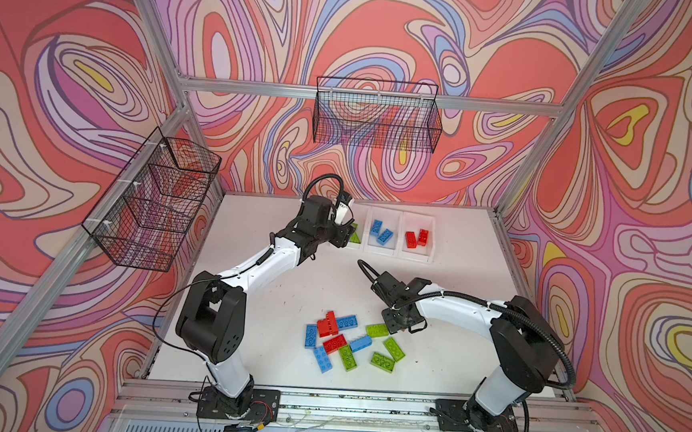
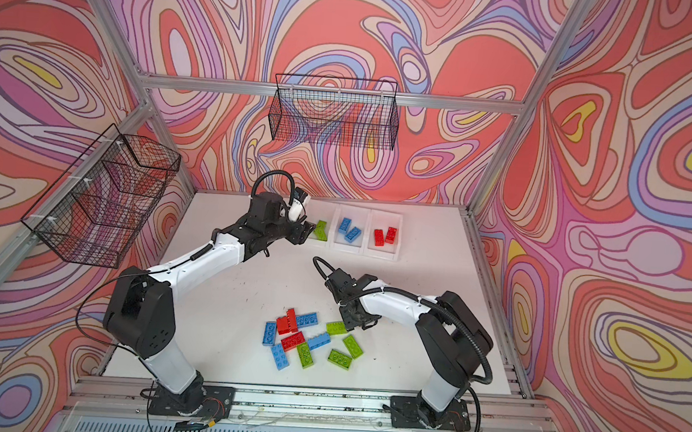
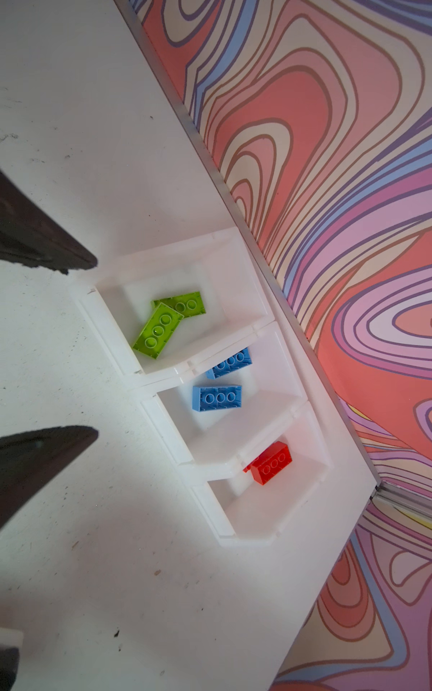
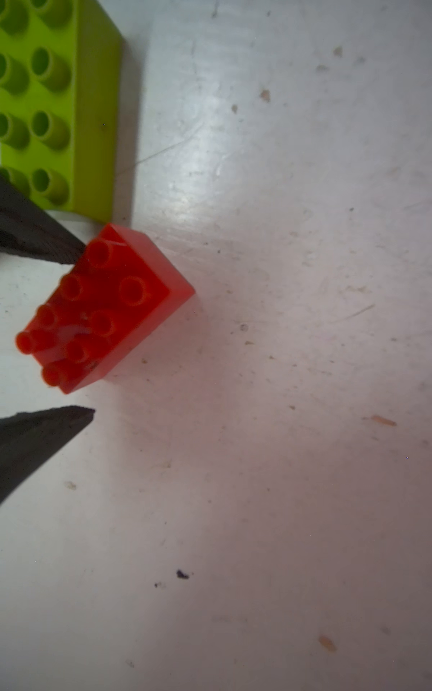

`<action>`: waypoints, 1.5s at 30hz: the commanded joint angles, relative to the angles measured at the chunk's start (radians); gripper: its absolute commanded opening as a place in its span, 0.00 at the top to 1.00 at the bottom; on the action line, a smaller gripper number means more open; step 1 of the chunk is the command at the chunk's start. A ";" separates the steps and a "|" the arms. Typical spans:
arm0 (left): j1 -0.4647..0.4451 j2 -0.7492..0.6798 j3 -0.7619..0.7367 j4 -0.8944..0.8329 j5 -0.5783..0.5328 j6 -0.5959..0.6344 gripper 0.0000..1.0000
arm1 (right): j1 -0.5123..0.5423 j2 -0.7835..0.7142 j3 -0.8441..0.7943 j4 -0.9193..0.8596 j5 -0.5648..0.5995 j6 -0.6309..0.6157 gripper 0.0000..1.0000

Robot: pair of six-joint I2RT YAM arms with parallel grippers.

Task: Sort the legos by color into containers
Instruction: 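Grasp the red brick with the right gripper while the left withdraws, then drop the red brick in the farthest bin while the left reaches the pile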

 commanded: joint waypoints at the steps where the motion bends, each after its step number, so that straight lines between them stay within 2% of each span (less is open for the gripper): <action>1: 0.001 -0.033 -0.052 -0.022 0.008 -0.008 0.32 | 0.005 0.033 0.014 0.013 0.007 -0.043 0.38; 4: 0.004 -0.055 -0.081 -0.042 0.000 -0.003 0.32 | 0.004 0.051 0.014 0.035 -0.023 -0.062 0.46; 8: 0.006 -0.071 -0.101 -0.073 -0.005 0.007 0.32 | 0.004 0.047 0.014 0.060 -0.035 -0.066 0.65; 13: 0.008 -0.081 -0.120 -0.099 -0.004 0.022 0.32 | -0.003 -0.002 0.004 0.085 -0.033 -0.061 0.72; 18: 0.008 -0.110 -0.149 -0.124 0.005 0.033 0.32 | -0.070 -0.080 0.007 0.113 -0.044 -0.059 0.73; 25: 0.007 -0.208 -0.282 -0.114 -0.035 -0.024 0.33 | -0.278 -0.137 0.090 0.221 -0.072 -0.096 0.72; 33: 0.009 -0.369 -0.400 -0.181 -0.106 -0.097 0.33 | -0.472 0.049 0.310 0.324 -0.136 -0.123 0.72; 40: 0.007 -0.547 -0.584 -0.177 -0.226 -0.345 0.34 | -0.535 0.239 0.491 0.346 -0.128 -0.125 0.71; 45: 0.006 -0.650 -0.675 -0.211 -0.245 -0.479 0.34 | -0.544 0.354 0.614 0.349 -0.132 -0.139 0.70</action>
